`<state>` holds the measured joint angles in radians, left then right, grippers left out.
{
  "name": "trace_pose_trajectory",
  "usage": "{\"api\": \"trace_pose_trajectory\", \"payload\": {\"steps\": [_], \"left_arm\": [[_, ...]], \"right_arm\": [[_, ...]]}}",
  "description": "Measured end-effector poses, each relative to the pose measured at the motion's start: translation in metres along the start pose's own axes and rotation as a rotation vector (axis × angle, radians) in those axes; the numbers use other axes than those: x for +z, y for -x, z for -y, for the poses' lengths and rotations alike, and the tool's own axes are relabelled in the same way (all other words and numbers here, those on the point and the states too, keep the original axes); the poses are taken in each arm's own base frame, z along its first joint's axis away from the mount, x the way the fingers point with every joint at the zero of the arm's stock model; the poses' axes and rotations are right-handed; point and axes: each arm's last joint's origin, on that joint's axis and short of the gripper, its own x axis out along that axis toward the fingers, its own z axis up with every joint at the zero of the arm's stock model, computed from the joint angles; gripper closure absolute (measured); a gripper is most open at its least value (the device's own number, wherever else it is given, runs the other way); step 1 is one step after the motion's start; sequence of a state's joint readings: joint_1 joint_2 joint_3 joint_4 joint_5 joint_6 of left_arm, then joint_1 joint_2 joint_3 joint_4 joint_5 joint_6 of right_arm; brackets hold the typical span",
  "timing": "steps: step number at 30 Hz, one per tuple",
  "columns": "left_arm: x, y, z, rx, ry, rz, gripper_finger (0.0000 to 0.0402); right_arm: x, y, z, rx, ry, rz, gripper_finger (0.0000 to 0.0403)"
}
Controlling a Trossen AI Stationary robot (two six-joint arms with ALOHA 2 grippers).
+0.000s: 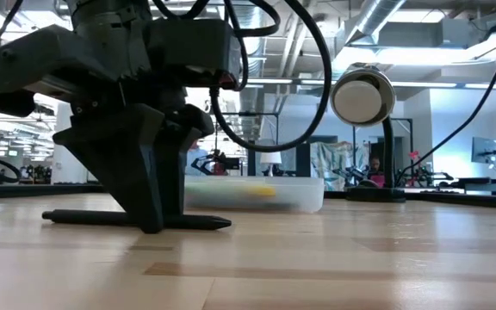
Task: Pick & place school supplies into a supply box
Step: Put the black pen into the transparent supply box
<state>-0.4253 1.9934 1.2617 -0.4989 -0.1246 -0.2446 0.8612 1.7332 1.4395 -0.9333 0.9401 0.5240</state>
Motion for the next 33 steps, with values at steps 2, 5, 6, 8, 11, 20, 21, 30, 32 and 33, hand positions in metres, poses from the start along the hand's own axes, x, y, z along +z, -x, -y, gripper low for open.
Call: {"api": "trace_pose_trajectory", "payload": {"steps": [2, 5, 6, 8, 11, 20, 21, 30, 32, 33], "left_arm": [[-0.0002, -0.0002, -0.0001, 0.006, -0.003, 0.000, 0.0262], [-0.0004, -0.0003, -0.0003, 0.010, -0.013, -0.002, 0.0263], [-0.0005, -0.0004, -0.0004, 0.013, -0.018, -0.001, 0.0263], [-0.0005, -0.0005, -0.0005, 0.018, -0.026, -0.001, 0.0263], [-0.0006, -0.0006, -0.0005, 0.020, -0.038, -0.001, 0.0263], [-0.0012, -0.0012, -0.0008, 0.027, -0.044, -0.006, 0.0268], [-0.0015, -0.0012, -0.0007, 0.023, -0.044, -0.010, 0.0271], [-0.0096, -0.0004, -0.0030, 0.021, -0.021, -0.103, 0.0289], [-0.0099, -0.0005, -0.0031, 0.021, -0.023, -0.105, 0.0289], [-0.0100, -0.0005, -0.0030, 0.019, -0.023, -0.106, 0.0289]], "right_arm": [[0.0000, 0.0000, 0.0000, 0.000, 0.000, 0.000, 0.0301], [0.0004, 0.0000, -0.0002, 0.001, -0.004, 0.002, 0.0301], [0.0005, 0.0000, -0.0003, 0.002, -0.006, 0.004, 0.0301], [0.0008, 0.0000, -0.0005, 0.004, -0.009, 0.006, 0.0301], [0.0009, 0.0000, -0.0006, 0.004, -0.010, 0.006, 0.0301], [0.0010, 0.0000, -0.0020, 0.045, -0.018, -0.010, 0.0301], [0.0011, 0.0001, -0.0023, 0.053, -0.020, -0.013, 0.0301], [0.0007, 0.0007, -0.0041, 0.088, -0.022, -0.028, 0.0301], [0.0007, 0.0007, -0.0041, 0.088, -0.023, -0.028, 0.0301], [0.0007, 0.0007, -0.0041, 0.088, -0.023, -0.028, 0.0301]]}}
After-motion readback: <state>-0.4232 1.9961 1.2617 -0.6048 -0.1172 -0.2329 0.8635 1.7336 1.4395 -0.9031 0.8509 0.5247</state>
